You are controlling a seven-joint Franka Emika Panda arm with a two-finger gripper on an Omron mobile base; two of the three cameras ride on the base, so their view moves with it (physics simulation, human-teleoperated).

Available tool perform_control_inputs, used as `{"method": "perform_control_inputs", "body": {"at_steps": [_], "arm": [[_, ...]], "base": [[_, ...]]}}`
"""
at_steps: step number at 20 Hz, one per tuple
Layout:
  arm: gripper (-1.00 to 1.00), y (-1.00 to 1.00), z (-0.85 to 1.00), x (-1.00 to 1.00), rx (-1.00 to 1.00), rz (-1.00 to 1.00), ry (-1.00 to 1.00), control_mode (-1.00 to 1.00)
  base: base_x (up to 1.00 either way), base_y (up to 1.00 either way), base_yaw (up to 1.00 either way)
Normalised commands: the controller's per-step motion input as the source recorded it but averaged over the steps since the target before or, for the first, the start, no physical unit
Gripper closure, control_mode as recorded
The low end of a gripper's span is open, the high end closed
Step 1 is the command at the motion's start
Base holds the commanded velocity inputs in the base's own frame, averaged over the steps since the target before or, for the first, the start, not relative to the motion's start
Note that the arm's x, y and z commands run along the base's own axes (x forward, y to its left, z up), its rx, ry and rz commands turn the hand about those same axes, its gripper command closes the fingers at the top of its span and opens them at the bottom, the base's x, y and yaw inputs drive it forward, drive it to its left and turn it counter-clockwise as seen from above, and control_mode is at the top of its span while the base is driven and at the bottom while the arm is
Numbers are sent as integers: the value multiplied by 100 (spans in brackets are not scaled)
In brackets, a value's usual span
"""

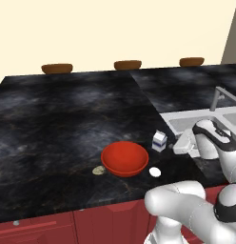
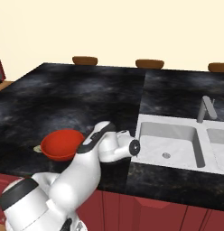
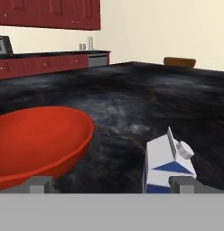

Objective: Gather the eggs and milk located in the vicinity of the sink area and place them right next to the bowl.

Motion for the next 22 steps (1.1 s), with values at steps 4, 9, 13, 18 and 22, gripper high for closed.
{"method": "perform_control_inputs", "body": {"at_steps": [4, 9, 13, 18, 22], "arm": [[-100, 0, -11, 28, 5, 0, 0, -100], [-100, 0, -13, 24, 2, 0, 0, -100], [-100, 0, -10, 19, 2, 0, 0, -100], [-100, 0, -13, 18, 2, 0, 0, -100], [-100, 0, -20, 26, 1, 0, 0, -100]], "base": [[0, 0, 0], [0, 0, 0], [0, 0, 0], [0, 0, 0], [0, 0, 0]]}}
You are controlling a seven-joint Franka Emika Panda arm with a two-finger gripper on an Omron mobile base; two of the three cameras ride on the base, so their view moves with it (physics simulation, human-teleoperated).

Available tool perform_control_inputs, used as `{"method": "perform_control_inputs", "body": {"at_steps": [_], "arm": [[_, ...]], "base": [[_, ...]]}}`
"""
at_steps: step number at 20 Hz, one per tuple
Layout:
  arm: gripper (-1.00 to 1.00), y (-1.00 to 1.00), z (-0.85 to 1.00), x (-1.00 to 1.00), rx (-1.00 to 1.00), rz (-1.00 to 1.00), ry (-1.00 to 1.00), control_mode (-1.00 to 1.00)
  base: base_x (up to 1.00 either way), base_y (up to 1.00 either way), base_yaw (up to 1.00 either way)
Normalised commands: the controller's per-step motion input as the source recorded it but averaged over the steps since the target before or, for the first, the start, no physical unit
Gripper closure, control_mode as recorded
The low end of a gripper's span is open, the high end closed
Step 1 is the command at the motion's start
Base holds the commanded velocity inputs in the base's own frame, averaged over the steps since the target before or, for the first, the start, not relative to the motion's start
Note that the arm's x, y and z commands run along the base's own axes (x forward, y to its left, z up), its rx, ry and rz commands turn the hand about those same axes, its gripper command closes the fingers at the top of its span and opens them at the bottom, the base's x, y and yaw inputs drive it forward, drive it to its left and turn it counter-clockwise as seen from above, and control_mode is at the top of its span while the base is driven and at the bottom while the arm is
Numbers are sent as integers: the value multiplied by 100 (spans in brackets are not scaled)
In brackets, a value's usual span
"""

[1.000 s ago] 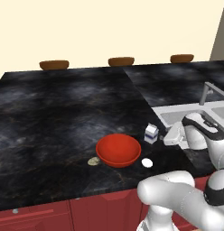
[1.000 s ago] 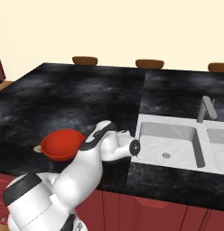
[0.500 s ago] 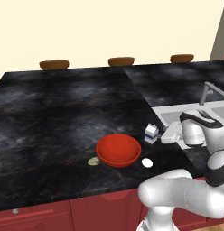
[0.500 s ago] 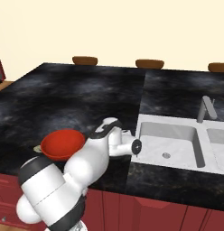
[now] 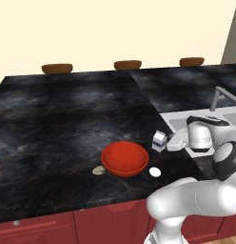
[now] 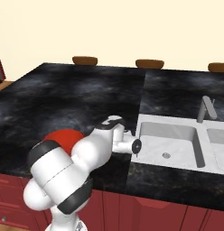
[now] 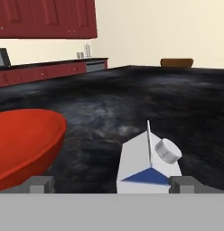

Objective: Gather the eggs and milk located in the vicinity of the sink area and place them right next to the bowl.

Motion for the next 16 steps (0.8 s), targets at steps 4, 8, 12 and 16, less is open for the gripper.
{"method": "perform_control_inputs", "body": {"at_steps": [4, 8, 12, 16], "arm": [[-100, 0, -9, 26, 2, 0, 0, -100], [-100, 0, -4, 28, 2, 0, 0, -100], [-100, -2, -5, 27, 2, 0, 0, -100], [-100, -3, -8, 26, 2, 0, 0, -100]], "base": [[0, 0, 0], [0, 0, 0], [0, 0, 0], [0, 0, 0]]}}
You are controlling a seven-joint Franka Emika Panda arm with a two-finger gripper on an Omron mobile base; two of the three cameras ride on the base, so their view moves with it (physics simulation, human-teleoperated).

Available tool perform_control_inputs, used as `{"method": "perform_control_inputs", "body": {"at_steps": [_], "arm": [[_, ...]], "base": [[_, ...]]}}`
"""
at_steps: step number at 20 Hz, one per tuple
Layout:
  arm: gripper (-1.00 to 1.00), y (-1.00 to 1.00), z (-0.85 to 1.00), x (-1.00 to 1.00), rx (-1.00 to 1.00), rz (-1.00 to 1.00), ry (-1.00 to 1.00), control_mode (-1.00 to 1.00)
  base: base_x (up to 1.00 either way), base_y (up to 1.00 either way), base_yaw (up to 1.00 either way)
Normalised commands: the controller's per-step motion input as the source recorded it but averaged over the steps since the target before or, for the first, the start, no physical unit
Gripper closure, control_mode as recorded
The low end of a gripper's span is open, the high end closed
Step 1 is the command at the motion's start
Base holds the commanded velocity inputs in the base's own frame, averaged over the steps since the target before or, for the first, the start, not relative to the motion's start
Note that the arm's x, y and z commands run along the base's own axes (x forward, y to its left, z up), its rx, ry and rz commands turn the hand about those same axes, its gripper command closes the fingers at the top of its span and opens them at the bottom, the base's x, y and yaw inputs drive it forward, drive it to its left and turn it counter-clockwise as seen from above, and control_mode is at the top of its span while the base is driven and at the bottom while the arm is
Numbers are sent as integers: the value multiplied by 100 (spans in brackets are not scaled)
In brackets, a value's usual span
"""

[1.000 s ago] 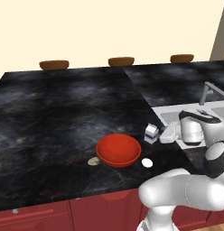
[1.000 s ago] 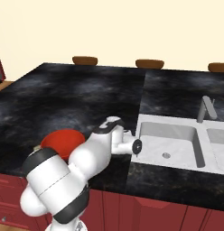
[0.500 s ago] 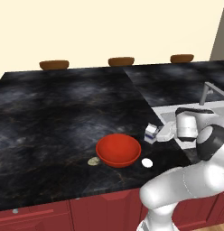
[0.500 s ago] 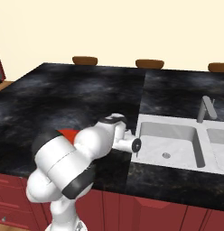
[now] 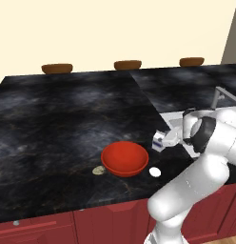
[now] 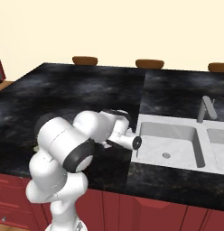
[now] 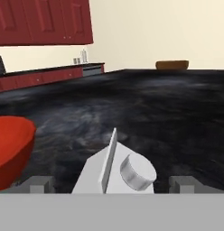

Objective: Gather the eggs and milk located in the vicinity of the sink area and place them right next to the bowl.

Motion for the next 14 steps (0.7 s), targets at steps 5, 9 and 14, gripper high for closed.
{"method": "perform_control_inputs", "body": {"at_steps": [5, 9, 14], "arm": [[-100, -1, -18, 21, 2, 0, 0, -100], [100, 0, -27, 16, 1, 0, 0, -100], [100, 0, -32, 11, 0, 0, 2, -100]], "base": [[0, 0, 0], [0, 0, 0], [0, 0, 0]]}}
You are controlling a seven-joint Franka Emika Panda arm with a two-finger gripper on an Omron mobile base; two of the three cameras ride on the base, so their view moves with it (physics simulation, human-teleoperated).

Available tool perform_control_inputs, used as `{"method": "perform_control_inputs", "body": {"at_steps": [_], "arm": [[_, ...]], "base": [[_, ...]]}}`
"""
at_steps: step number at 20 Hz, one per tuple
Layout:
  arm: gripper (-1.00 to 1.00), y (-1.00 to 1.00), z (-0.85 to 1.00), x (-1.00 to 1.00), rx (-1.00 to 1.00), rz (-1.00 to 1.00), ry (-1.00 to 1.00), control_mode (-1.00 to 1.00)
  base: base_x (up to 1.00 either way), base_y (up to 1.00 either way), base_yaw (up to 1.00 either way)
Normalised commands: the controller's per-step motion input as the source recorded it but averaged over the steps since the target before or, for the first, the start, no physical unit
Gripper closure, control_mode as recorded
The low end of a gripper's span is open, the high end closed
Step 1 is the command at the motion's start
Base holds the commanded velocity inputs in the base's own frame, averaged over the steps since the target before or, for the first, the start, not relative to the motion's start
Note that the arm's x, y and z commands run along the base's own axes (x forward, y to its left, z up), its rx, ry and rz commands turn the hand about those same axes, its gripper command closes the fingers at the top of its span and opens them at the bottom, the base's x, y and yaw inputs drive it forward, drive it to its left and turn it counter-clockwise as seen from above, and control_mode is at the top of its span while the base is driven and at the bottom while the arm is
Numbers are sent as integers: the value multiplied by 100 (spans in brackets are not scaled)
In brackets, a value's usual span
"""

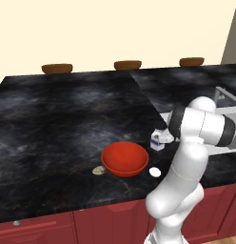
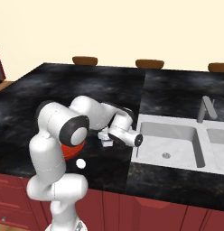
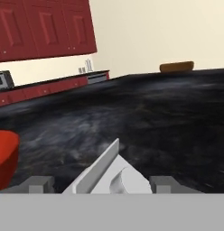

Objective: Gather the eggs and milk located in the vicinity of the sink area and place them right next to the bowl.

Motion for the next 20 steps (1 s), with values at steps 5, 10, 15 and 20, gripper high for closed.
{"method": "perform_control_inputs", "body": {"at_steps": [5, 10, 15, 20], "arm": [[100, 0, -27, -1, 4, 0, 1, -100], [100, 0, -14, -17, 4, 0, 0, -100], [100, 0, 0, -52, 1, 0, -2, -100], [100, 0, -4, -46, 0, 0, -3, -100]], "base": [[0, 0, 0], [0, 0, 0], [0, 0, 0], [0, 0, 0]]}}
